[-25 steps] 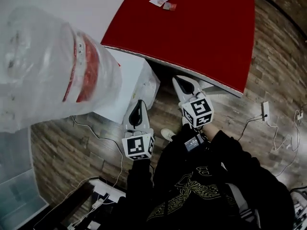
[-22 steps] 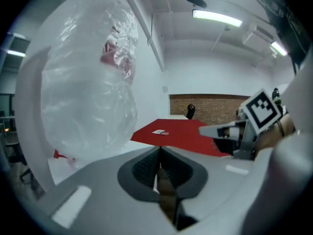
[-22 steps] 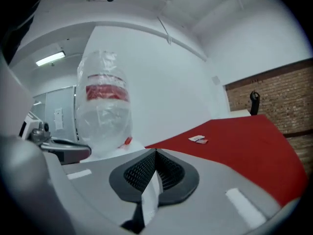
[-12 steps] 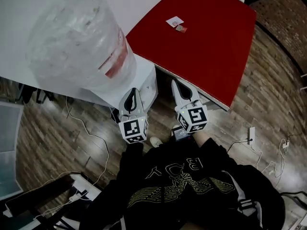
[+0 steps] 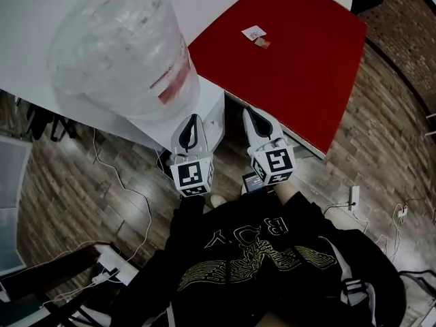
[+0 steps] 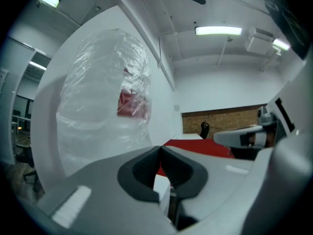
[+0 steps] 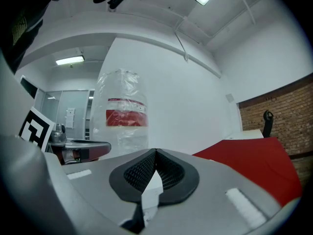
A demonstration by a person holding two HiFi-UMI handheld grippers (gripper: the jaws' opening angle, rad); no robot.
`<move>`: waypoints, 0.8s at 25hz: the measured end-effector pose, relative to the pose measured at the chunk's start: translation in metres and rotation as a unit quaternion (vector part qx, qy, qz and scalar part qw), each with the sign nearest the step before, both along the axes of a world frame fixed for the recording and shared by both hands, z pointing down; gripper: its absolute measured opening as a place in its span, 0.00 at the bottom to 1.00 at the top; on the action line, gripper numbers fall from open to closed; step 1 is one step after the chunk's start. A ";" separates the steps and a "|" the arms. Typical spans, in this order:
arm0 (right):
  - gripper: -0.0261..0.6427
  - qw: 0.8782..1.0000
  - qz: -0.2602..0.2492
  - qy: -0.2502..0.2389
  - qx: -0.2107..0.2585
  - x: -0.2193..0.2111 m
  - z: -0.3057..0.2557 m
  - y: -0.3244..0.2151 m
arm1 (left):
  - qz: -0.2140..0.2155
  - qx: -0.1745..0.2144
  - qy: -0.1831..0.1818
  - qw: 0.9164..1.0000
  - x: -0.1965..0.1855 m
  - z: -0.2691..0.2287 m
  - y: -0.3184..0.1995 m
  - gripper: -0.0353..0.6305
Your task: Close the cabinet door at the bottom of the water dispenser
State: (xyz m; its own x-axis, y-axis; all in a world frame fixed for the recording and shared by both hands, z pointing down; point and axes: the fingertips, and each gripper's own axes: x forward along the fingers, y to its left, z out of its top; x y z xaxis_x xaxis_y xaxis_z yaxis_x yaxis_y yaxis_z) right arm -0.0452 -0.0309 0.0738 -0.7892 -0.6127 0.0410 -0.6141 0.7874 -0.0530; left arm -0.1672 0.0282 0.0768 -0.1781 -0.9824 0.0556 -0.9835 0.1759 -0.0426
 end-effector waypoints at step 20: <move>0.04 1.000 -0.004 0.019 0.006 0.005 0.007 0.016 | -0.005 0.005 -0.013 1.000 0.012 -0.011 0.021 0.06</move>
State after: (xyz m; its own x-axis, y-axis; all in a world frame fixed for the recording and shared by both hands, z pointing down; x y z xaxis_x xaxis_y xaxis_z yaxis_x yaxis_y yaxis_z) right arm -0.0399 -0.0145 0.0808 -0.7920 -0.6072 0.0636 -0.6093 0.7926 -0.0212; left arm -0.1550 0.0492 0.0660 -0.1885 -0.9812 0.0415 -0.9804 0.1855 -0.0666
